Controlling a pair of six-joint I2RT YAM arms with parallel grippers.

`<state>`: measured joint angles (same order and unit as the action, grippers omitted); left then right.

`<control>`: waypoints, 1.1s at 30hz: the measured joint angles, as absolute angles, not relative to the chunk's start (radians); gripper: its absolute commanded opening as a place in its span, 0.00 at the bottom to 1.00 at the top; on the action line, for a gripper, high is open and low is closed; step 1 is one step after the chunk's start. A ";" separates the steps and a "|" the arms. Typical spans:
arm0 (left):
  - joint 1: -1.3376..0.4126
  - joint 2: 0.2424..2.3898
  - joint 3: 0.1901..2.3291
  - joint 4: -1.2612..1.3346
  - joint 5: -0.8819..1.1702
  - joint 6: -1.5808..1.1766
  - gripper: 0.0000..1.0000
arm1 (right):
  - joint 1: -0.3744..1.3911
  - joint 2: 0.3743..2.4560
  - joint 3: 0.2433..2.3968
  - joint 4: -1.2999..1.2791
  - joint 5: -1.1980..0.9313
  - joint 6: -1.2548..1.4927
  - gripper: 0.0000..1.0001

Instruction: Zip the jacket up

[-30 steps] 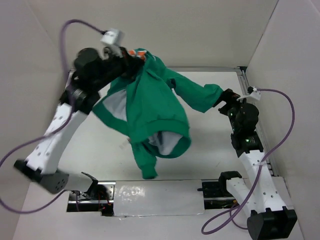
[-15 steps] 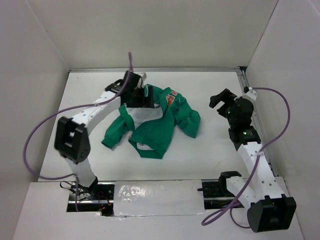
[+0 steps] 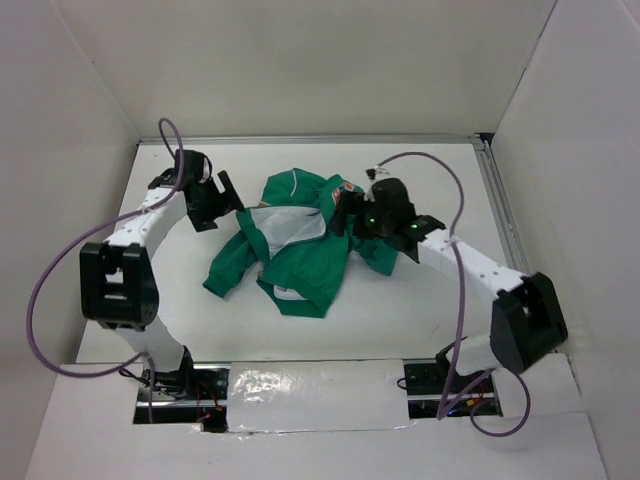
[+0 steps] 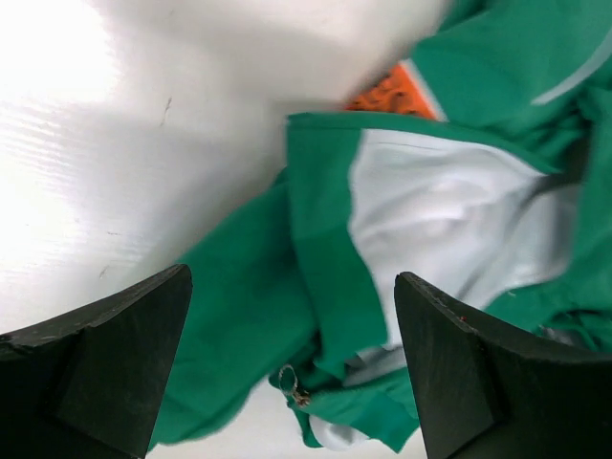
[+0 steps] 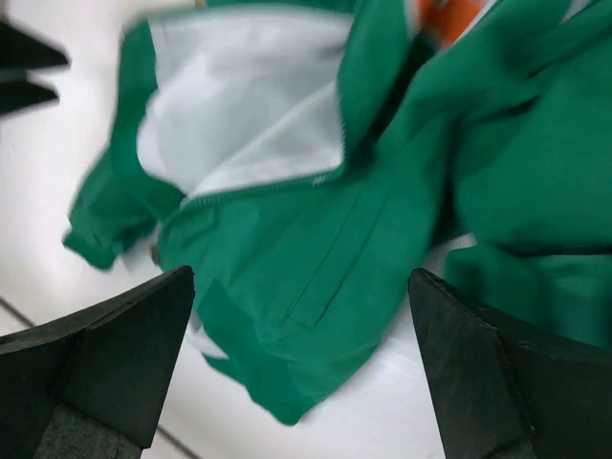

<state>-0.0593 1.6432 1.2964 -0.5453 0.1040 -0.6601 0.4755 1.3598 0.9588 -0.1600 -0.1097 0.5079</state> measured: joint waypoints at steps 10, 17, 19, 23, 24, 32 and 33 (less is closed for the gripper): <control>-0.062 1.917 1.390 -0.521 0.212 -0.658 0.99 | 0.600 1.661 1.064 -0.339 -0.014 0.582 0.99; -0.082 2.008 1.487 -0.477 0.260 -0.649 0.25 | 0.591 1.765 1.132 -0.354 0.102 0.654 0.31; -0.085 2.014 1.507 -0.470 0.266 -0.639 0.00 | 0.577 1.794 1.163 -0.346 0.118 0.665 0.00; -0.086 2.013 1.551 -0.470 0.257 -0.630 0.00 | 0.513 1.806 1.182 -0.340 0.133 0.667 0.00; -0.086 2.008 1.558 -0.469 0.250 -0.628 0.00 | 0.495 1.805 1.187 -0.342 0.139 0.661 0.00; -0.182 1.737 1.508 -0.412 0.068 -0.510 0.00 | 0.292 1.747 1.279 -0.398 0.186 0.592 0.00; -0.222 1.674 1.476 -0.387 0.034 -0.487 0.00 | 0.273 1.742 1.290 -0.405 0.190 0.588 0.01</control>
